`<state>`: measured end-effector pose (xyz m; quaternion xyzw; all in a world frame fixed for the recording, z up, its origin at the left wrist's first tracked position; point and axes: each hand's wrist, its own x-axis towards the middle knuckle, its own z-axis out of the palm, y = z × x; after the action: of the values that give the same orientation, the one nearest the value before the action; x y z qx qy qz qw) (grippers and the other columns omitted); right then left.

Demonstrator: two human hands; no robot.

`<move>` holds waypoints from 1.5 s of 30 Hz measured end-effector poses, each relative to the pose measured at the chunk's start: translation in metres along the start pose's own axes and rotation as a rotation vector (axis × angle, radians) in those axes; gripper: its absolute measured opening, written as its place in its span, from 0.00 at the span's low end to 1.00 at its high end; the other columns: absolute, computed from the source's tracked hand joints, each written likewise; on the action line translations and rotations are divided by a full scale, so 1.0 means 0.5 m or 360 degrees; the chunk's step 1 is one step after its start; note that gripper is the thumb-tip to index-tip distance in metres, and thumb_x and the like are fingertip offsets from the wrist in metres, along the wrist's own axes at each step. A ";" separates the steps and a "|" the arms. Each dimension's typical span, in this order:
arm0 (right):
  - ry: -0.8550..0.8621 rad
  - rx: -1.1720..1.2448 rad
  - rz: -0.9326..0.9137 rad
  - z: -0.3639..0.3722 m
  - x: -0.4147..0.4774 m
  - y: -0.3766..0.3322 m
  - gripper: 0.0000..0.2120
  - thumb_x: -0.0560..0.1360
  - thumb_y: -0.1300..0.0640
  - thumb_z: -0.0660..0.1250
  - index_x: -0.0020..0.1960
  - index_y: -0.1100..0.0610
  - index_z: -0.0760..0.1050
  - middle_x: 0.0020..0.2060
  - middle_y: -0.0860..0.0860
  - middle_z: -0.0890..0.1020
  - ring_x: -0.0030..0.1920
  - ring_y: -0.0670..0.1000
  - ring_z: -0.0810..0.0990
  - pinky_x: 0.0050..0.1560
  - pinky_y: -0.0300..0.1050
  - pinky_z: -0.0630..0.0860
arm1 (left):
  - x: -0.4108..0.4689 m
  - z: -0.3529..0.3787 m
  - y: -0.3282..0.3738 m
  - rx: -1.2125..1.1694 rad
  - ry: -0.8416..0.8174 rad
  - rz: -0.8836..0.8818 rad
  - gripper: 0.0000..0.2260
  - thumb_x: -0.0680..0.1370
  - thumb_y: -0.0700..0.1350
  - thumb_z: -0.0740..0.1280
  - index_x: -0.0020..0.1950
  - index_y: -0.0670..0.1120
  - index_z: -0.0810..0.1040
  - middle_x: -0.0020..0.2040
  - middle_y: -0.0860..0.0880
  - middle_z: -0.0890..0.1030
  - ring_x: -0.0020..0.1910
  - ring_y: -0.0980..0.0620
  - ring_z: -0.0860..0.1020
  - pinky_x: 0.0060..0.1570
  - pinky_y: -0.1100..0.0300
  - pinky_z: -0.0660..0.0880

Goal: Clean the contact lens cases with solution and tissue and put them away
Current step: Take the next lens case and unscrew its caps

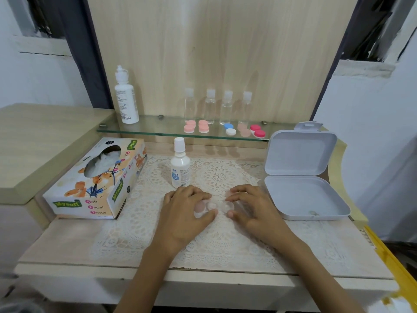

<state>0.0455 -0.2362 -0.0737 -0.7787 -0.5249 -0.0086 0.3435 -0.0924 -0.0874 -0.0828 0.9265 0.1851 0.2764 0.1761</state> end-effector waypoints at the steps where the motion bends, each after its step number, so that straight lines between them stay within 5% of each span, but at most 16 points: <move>1: 0.0005 0.0003 0.0005 0.000 0.000 0.002 0.16 0.68 0.46 0.69 0.52 0.52 0.82 0.56 0.43 0.76 0.60 0.44 0.72 0.61 0.41 0.66 | 0.000 0.000 0.001 0.0019 -0.0002 -0.0005 0.28 0.68 0.69 0.54 0.61 0.57 0.76 0.56 0.63 0.73 0.59 0.63 0.67 0.63 0.63 0.56; 9: 0.0025 -0.0011 -0.0010 0.003 -0.001 0.006 0.15 0.69 0.45 0.68 0.52 0.50 0.81 0.56 0.41 0.76 0.59 0.42 0.71 0.60 0.35 0.63 | -0.004 -0.007 0.016 0.0267 -0.0237 -0.0135 0.42 0.67 0.70 0.40 0.76 0.50 0.57 0.76 0.56 0.55 0.74 0.61 0.50 0.70 0.63 0.40; 20: 0.0080 0.0028 -0.0002 -0.001 -0.007 0.004 0.11 0.70 0.53 0.74 0.51 0.53 0.80 0.55 0.40 0.74 0.59 0.42 0.70 0.58 0.29 0.61 | -0.003 -0.002 0.011 0.0297 -0.0342 -0.0139 0.44 0.66 0.71 0.37 0.77 0.50 0.53 0.77 0.56 0.51 0.74 0.63 0.47 0.71 0.62 0.38; 27: 0.0298 0.0094 0.0069 -0.019 -0.018 -0.006 0.09 0.70 0.58 0.75 0.50 0.57 0.81 0.50 0.46 0.79 0.51 0.44 0.77 0.54 0.36 0.72 | -0.005 0.000 0.008 0.0309 -0.0370 -0.0125 0.43 0.67 0.71 0.36 0.77 0.51 0.49 0.77 0.56 0.49 0.71 0.67 0.43 0.71 0.62 0.36; 33: 0.0509 0.0134 0.0163 -0.088 -0.026 0.000 0.07 0.69 0.59 0.76 0.46 0.56 0.82 0.47 0.45 0.80 0.47 0.42 0.78 0.45 0.28 0.72 | -0.007 0.005 0.006 0.0335 -0.0383 -0.0092 0.41 0.69 0.70 0.34 0.77 0.50 0.46 0.77 0.55 0.48 0.74 0.63 0.44 0.73 0.59 0.37; 40: 0.0579 0.0049 0.0388 -0.165 -0.054 0.064 0.08 0.69 0.56 0.75 0.47 0.53 0.81 0.45 0.44 0.81 0.47 0.41 0.76 0.42 0.32 0.69 | -0.005 0.007 0.006 0.0338 -0.0412 -0.0102 0.41 0.68 0.69 0.33 0.77 0.50 0.44 0.77 0.56 0.46 0.74 0.63 0.42 0.73 0.58 0.37; 45: 0.0506 -0.0176 0.0503 -0.191 -0.074 0.096 0.09 0.68 0.51 0.75 0.48 0.49 0.82 0.42 0.39 0.82 0.48 0.45 0.78 0.46 0.44 0.71 | -0.007 0.007 0.005 0.0328 -0.0414 -0.0104 0.41 0.68 0.69 0.33 0.77 0.50 0.44 0.77 0.56 0.46 0.74 0.63 0.42 0.73 0.58 0.37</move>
<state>0.1015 -0.3283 -0.0396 -0.8577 -0.3345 -0.1060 0.3757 -0.0927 -0.0917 -0.0860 0.9611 0.2181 0.1279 0.1114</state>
